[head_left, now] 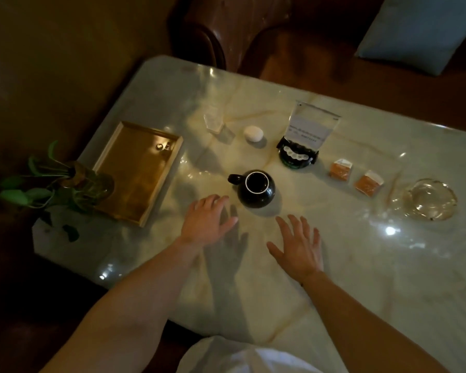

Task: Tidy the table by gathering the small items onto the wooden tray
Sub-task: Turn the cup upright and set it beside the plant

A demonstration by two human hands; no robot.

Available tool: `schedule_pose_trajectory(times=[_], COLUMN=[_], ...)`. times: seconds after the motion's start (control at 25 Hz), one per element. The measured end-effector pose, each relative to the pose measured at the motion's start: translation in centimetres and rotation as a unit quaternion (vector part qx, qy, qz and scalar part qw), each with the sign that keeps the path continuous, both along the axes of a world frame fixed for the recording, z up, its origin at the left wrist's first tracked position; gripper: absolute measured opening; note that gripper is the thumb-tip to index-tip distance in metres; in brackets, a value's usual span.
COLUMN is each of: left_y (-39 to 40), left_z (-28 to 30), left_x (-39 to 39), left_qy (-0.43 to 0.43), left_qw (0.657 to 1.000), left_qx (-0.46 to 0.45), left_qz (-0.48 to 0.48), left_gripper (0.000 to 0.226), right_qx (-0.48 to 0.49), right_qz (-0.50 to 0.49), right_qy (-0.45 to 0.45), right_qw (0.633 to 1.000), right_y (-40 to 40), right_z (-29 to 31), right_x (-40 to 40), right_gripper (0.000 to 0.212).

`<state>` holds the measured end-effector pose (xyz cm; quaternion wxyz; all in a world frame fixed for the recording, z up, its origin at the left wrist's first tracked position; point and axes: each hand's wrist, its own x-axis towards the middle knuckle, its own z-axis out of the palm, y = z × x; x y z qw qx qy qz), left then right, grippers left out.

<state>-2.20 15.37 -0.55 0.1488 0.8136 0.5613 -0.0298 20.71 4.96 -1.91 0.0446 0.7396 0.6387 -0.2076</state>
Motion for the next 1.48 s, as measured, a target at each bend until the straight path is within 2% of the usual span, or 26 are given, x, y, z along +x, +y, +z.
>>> schedule_pose_trajectory(times=[0.24, 0.36, 0.64, 0.8, 1.12, 1.48], left_y=[5.6, 7.1, 8.2, 8.8, 9.0, 7.6], left_z=[-0.9, -1.2, -1.2, -1.0, -1.4, -2.1], left_x=[0.4, 1.1, 1.6, 1.2, 1.1, 0.4], left_qy=[-0.044, -0.069, -0.116, -0.132, -0.134, -0.132], left_qw=[0.997, 0.997, 0.993, 0.991, 0.989, 0.987], left_qx=[-0.003, 0.002, 0.006, -0.003, -0.044, 0.019], left_qz=[0.060, 0.038, -0.024, -0.035, -0.047, -0.085], left_gripper=[0.058, 0.053, 0.039, 0.032, 0.030, 0.024], right_qx=[-0.009, -0.010, -0.004, 0.005, 0.019, 0.051], right_qz=[-0.043, -0.069, 0.006, 0.036, 0.021, -0.006], right_qy=[-0.008, 0.002, 0.009, -0.005, -0.003, -0.005], right_qw=[0.999, 0.998, 1.000, 0.999, 1.000, 0.999], right_y=[0.5, -0.4, -2.3, -2.4, -2.4, -2.3], right_z=[-2.2, -2.8, -3.3, -3.6, -4.2, -5.2], right_x=[-4.7, -7.3, -12.2, -13.0, -12.9, -13.2], right_gripper=[0.080, 0.079, 0.078, 0.076, 0.076, 0.073])
